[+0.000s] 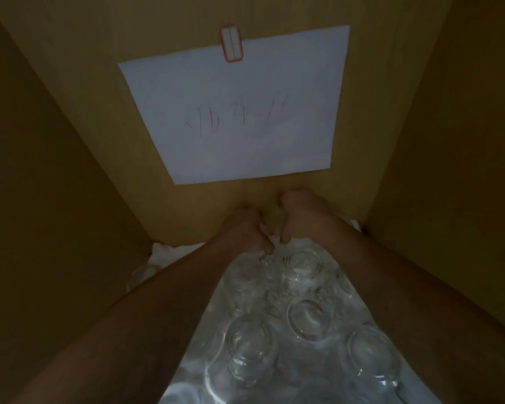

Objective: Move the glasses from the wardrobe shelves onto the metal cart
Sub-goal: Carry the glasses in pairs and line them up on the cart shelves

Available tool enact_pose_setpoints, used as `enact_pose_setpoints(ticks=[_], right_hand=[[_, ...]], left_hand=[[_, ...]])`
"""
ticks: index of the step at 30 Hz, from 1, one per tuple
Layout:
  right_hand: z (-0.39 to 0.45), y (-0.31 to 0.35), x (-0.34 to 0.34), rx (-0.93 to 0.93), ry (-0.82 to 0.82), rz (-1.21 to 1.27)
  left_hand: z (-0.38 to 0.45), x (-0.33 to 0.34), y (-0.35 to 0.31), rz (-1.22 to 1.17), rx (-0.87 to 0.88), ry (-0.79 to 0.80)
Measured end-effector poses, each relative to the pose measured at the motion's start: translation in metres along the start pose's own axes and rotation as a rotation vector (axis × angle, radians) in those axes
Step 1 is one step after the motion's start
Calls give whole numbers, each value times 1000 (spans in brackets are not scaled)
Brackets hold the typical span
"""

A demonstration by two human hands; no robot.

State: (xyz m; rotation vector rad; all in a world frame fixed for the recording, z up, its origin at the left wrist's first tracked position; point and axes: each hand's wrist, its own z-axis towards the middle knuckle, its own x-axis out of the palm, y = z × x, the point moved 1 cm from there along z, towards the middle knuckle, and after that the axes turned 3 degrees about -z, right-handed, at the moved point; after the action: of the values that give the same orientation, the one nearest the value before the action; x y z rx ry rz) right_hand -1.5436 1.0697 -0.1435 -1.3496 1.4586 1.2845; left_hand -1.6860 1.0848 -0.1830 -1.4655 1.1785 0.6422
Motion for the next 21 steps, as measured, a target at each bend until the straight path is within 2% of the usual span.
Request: enact_pose_setpoints(ticks=[6, 11, 17, 21], right_hand=[[-38, -1, -34, 16, -210, 87], [-94, 1, -71, 126, -431, 202], [-161, 9, -87, 268, -753, 736], [-205, 20, -79, 311, -845, 1082]], left_hand=[[-35, -38, -16, -16, 100, -120], [-89, -82, -27, -102, 154, -355], [-165, -125, -30, -571, 85, -607], [-215, -124, -23, -1122, 59, -563]])
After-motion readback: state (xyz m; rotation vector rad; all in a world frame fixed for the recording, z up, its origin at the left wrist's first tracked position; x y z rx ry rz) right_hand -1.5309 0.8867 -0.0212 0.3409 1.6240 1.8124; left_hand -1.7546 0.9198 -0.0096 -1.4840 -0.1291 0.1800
